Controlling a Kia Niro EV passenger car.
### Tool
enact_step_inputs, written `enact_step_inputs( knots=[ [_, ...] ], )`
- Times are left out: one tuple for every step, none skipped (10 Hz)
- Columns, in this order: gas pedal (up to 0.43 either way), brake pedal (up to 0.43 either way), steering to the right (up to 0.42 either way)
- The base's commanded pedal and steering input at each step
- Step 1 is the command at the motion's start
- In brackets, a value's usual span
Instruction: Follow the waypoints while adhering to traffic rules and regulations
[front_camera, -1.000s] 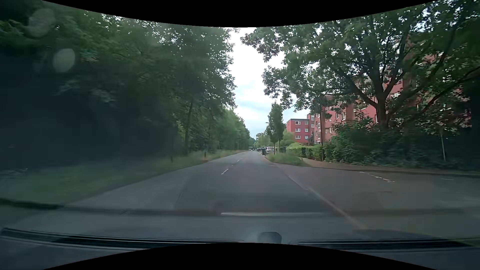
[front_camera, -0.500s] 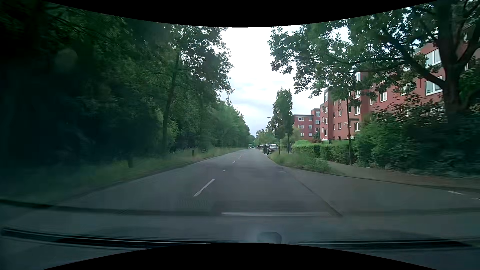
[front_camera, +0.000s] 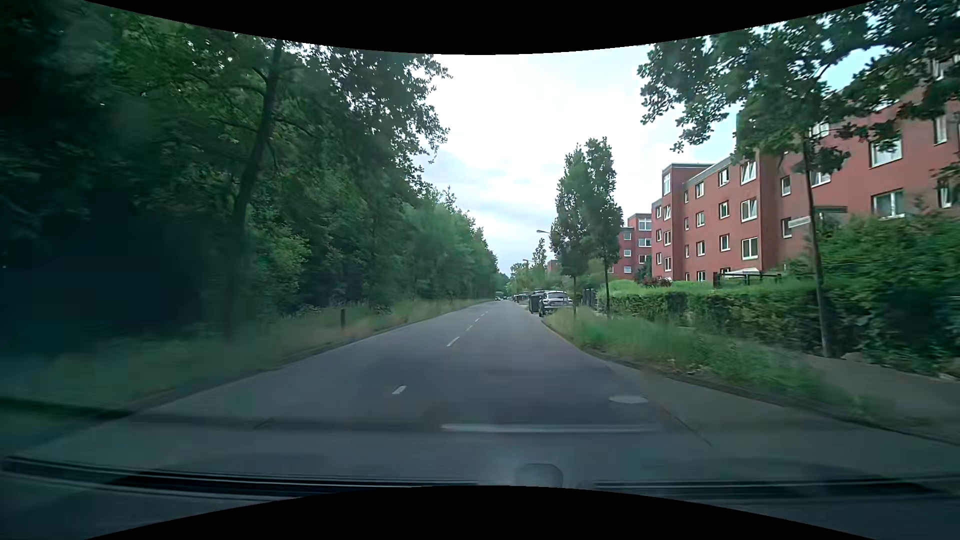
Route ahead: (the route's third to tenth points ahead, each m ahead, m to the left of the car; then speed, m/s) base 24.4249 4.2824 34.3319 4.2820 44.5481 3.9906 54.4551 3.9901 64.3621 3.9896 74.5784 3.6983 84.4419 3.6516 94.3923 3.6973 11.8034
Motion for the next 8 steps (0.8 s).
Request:
enact_step_inputs(
  knots=[
    [0.169, 0.0, 0.003],
    [0.169, 0.0, 0.002],
    [0.169, 0.0, 0.003],
    [0.169, 0.0, 0.002],
    [0.169, 0.0, 0.002],
    [0.169, 0.0, 0.002],
    [0.169, 0.0, 0.002],
    [0.169, 0.0, 0.002]
  ],
)
